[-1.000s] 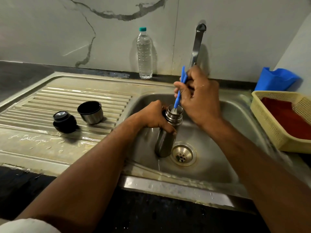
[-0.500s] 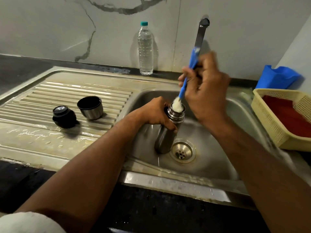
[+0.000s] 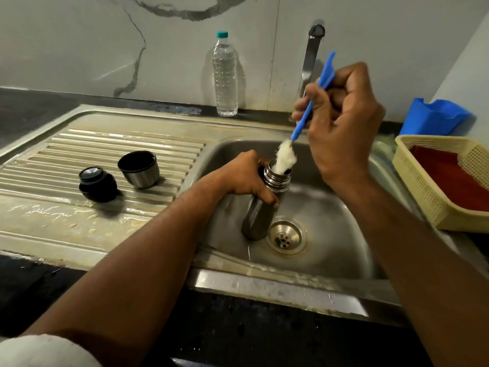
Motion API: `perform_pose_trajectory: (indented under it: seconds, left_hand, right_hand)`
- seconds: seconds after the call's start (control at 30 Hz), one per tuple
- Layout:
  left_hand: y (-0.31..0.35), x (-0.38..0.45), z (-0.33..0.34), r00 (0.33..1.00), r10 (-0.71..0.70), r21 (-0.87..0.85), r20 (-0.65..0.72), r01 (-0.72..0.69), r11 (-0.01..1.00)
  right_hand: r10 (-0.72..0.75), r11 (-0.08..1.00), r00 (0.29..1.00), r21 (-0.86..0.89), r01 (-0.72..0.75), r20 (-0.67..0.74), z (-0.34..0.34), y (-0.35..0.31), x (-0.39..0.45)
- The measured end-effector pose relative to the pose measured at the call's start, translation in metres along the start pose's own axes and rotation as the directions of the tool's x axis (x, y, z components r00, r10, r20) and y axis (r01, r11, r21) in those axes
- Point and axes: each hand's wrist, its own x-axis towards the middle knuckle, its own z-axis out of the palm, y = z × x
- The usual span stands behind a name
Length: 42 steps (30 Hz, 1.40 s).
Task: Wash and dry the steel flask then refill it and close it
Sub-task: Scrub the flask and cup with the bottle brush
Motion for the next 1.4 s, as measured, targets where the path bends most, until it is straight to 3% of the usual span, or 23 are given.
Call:
perform_pose_trajectory:
  seconds: [0.1, 0.2, 0.27, 0.37, 0.5, 0.6, 0.67, 0.77, 0.83, 0.93, 1.07, 1.2, 1.27, 1.33, 1.4]
  left_hand:
    - [-0.001, 0.001, 0.000, 0.999, -0.017, 0.003, -0.036, 0.017, 1.000]
    - [-0.002, -0.001, -0.001, 1.000, 0.000, 0.000, -0.019, 0.000, 1.000]
    - [0.000, -0.002, -0.001, 1.000, 0.019, 0.008, -0.003, -0.019, 1.000]
    - [-0.001, -0.002, -0.001, 0.999, 0.028, 0.006, -0.021, -0.028, 1.000]
    - [0.002, 0.000, 0.001, 0.999, 0.039, 0.020, 0.015, -0.039, 0.999]
    - [-0.002, 0.001, -0.001, 1.000, 0.014, 0.011, 0.007, -0.014, 1.000]
    - [-0.005, 0.001, -0.002, 1.000, -0.004, 0.014, -0.002, 0.004, 1.000]
    - [-0.005, 0.001, -0.002, 1.000, -0.017, 0.029, -0.006, 0.017, 0.999]
    - [-0.004, 0.001, -0.003, 1.000, -0.025, 0.020, -0.003, 0.025, 0.999]
    - [-0.001, 0.000, -0.002, 1.000, -0.003, 0.010, 0.016, 0.003, 1.000]
    - [0.001, 0.000, 0.002, 1.000, 0.007, 0.008, 0.025, -0.007, 1.000]
    - [0.004, -0.001, 0.002, 1.000, 0.016, 0.006, 0.027, -0.016, 1.000]
    - [0.005, 0.000, 0.001, 0.999, 0.023, 0.011, 0.031, -0.023, 1.000]
    - [0.006, 0.000, 0.000, 0.999, 0.026, 0.009, 0.026, -0.026, 1.000]
    - [0.003, 0.000, -0.001, 0.999, 0.028, 0.016, 0.025, -0.028, 0.999]
  right_hand:
    - [0.030, 0.995, 0.996, -0.094, -0.022, 0.086, 0.006, 0.006, -0.007]
    - [-0.107, 0.989, 0.993, -0.112, 0.101, -0.050, 0.001, 0.001, 0.002]
    - [-0.155, 0.981, 0.986, -0.127, 0.146, -0.063, 0.001, -0.001, 0.002]
    - [-0.125, 0.982, 0.991, -0.139, 0.131, 0.051, 0.007, 0.001, -0.006]
    - [-0.064, 0.993, 0.994, -0.100, 0.056, -0.086, -0.009, 0.005, 0.009]
    - [0.108, 0.992, 0.986, 0.046, -0.114, 0.126, -0.017, 0.001, 0.017]
    - [0.192, 0.952, 0.923, 0.164, -0.257, 0.335, -0.023, -0.001, 0.024]
    - [0.168, 0.927, 0.806, 0.187, -0.326, 0.568, -0.036, 0.003, 0.030]
    - [0.144, 0.933, 0.776, 0.178, -0.314, 0.615, -0.042, 0.005, 0.030]
    - [0.129, 0.955, 0.851, 0.166, -0.244, 0.509, -0.040, 0.002, 0.030]
    - [0.198, 0.973, 0.942, 0.058, -0.221, 0.269, -0.022, -0.005, 0.021]
    - [0.169, 0.970, 0.986, -0.179, -0.164, 0.012, -0.017, -0.006, 0.015]
    - [0.152, 0.966, 0.986, -0.203, -0.163, -0.066, -0.019, -0.005, 0.016]
    - [0.136, 0.977, 0.990, -0.159, -0.139, -0.029, -0.019, -0.004, 0.017]
    - [0.100, 0.993, 0.988, -0.069, -0.092, 0.121, -0.017, -0.006, 0.016]
